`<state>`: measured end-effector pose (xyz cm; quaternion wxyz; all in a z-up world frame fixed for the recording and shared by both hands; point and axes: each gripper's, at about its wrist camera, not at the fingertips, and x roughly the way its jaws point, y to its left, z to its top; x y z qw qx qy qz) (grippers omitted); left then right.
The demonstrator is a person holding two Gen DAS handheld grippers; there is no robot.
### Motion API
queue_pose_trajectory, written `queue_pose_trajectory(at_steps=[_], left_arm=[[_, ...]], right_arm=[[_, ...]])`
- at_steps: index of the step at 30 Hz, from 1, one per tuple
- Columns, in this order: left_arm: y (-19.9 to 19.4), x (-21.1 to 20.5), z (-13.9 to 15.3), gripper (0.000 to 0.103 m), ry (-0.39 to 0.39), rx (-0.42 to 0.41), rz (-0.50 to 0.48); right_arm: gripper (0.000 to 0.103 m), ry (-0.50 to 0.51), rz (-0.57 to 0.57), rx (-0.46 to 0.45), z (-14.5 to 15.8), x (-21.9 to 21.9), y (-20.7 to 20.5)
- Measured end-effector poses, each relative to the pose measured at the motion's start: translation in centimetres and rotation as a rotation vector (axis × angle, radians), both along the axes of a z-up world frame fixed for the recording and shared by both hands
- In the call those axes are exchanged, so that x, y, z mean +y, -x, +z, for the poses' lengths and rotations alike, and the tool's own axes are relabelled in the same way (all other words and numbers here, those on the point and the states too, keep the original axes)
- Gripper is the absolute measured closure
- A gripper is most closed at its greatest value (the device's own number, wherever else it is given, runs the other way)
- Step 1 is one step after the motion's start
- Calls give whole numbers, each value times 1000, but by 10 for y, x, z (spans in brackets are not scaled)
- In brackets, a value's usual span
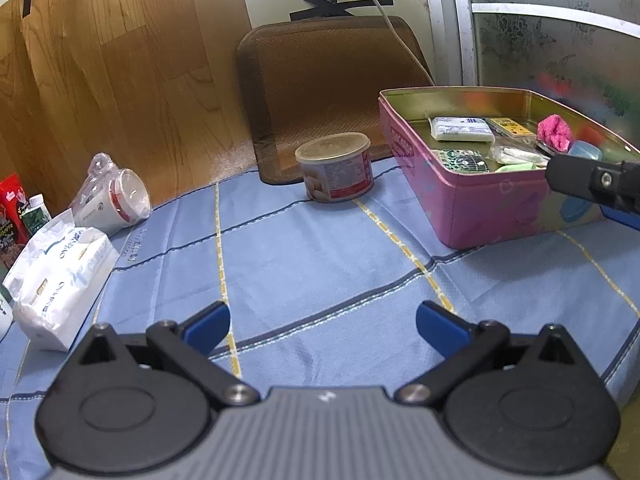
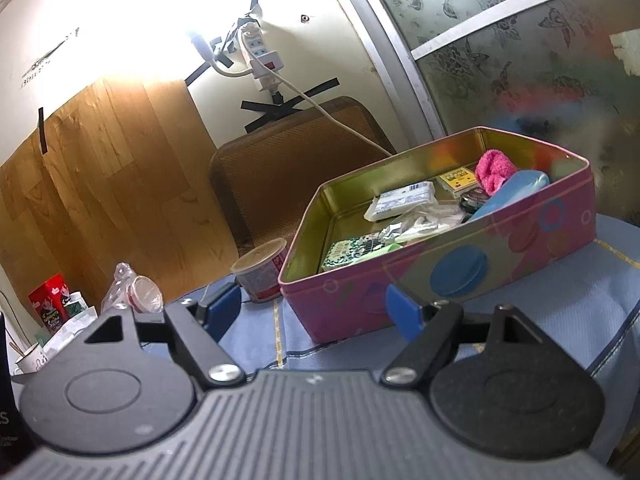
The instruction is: Organize soft objects
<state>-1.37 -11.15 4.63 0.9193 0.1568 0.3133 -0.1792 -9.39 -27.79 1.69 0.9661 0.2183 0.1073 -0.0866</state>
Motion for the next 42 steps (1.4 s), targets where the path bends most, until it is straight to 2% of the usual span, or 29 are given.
queue_pose_trajectory(at_steps=[30,36,42], left_arm=[[5,-6,-3,0,-31,-3,-58],[3,-6,-5,0,-26,25,-65],[-4,-3,-9,0,2,93,-63]], right_arm=[[19,-7,-22,6,-5,0,-1],[17,-9,-26,9,-7,-1,-2],[15,-3,-26,23,-9,0,-4]])
